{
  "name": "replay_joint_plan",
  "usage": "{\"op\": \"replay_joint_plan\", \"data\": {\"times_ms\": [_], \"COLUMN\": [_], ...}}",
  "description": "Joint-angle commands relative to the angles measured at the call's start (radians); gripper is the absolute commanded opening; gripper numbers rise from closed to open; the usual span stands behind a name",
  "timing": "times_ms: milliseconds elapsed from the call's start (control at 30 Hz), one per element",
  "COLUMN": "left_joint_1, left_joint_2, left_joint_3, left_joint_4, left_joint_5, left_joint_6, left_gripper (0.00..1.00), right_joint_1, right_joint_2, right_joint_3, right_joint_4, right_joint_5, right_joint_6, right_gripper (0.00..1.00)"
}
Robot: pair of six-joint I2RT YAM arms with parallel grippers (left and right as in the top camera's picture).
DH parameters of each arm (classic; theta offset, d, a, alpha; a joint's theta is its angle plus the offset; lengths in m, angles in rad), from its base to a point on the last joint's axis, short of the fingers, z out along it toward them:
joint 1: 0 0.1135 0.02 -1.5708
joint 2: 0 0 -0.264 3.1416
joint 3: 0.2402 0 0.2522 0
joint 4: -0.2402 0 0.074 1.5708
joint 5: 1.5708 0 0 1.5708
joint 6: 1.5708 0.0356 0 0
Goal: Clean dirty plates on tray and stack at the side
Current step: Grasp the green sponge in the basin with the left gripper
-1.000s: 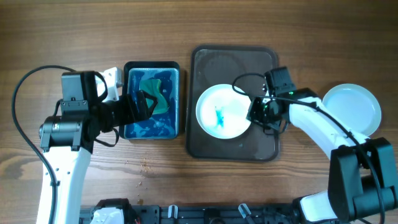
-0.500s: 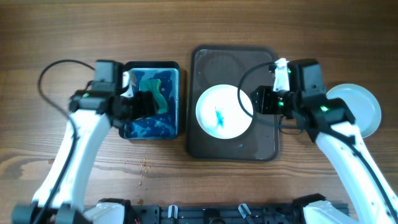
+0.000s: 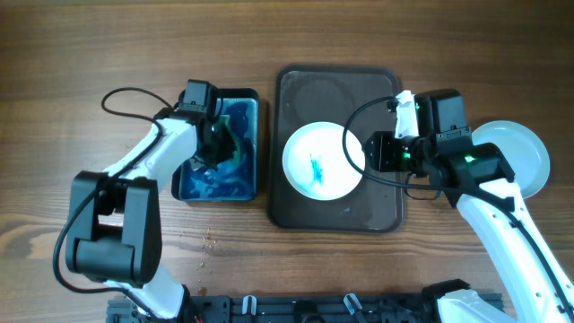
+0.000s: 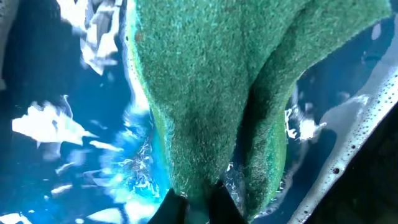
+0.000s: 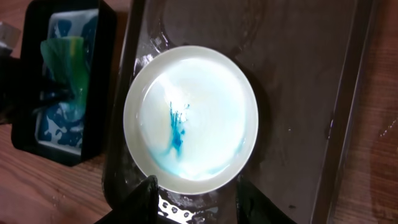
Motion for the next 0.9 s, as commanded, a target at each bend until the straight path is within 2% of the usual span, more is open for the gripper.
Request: {"op": "replay_joint_plan", "data": {"times_ms": [0,67,133,233,300,333,500,567,633,667,700,733,867], "left_joint_1": [0.006,0.006,0.006,0.006,0.006,0.006,0.005,0.005,0.005,0.006,0.006,0.008,0.007], "left_joint_2": [0.019,0.005,-0.013,-0.031,-0.035,-0.036,-0.007,0.021,0.053,0.071,0.083,0.097,0.085], "left_joint_3": [0.011,0.043,0.091,0.156,0.178,0.179,0.134,0.098,0.061,0.048,0.044,0.044,0.071], "left_joint_4": [-0.047,-0.089,-0.143,-0.203,-0.21,-0.199,-0.118,-0.054,0.022,0.054,0.07,0.084,0.08], "left_joint_5": [-0.04,-0.041,-0.041,-0.041,-0.045,-0.046,-0.136,-0.138,-0.138,-0.139,-0.139,-0.142,-0.142], "left_joint_6": [-0.002,-0.002,0.006,0.061,0.089,0.1,0.103,0.103,0.103,0.103,0.103,0.103,0.103], "left_gripper": [0.04,0.07,0.31,0.6,0.7,0.71,0.67,0.61,0.47,0.35,0.17,0.04,0.04], "right_joint_1": [-0.001,-0.001,-0.001,-0.001,-0.001,-0.001,-0.001,-0.001,-0.001,-0.001,-0.001,-0.001,-0.001], "right_joint_2": [0.009,0.009,0.009,0.009,0.009,0.009,0.009,0.009,0.009,0.009,0.009,0.009,0.009], "right_joint_3": [0.008,0.008,0.008,0.008,0.008,0.008,0.008,0.008,0.008,0.008,0.008,0.008,0.008], "right_joint_4": [-0.012,-0.012,-0.011,-0.011,-0.011,-0.011,-0.01,-0.01,-0.01,-0.01,-0.01,-0.011,-0.021], "right_joint_5": [-0.006,-0.006,-0.006,-0.006,-0.005,-0.005,-0.005,-0.005,-0.005,-0.005,-0.005,-0.005,-0.006], "right_joint_6": [-0.02,-0.02,-0.02,-0.02,-0.02,-0.02,-0.02,-0.02,-0.02,-0.02,-0.02,-0.02,-0.02], "right_gripper": [0.4,0.4,0.4,0.4,0.4,0.4,0.4,0.41,0.41,0.41,0.41,0.41,0.4]}}
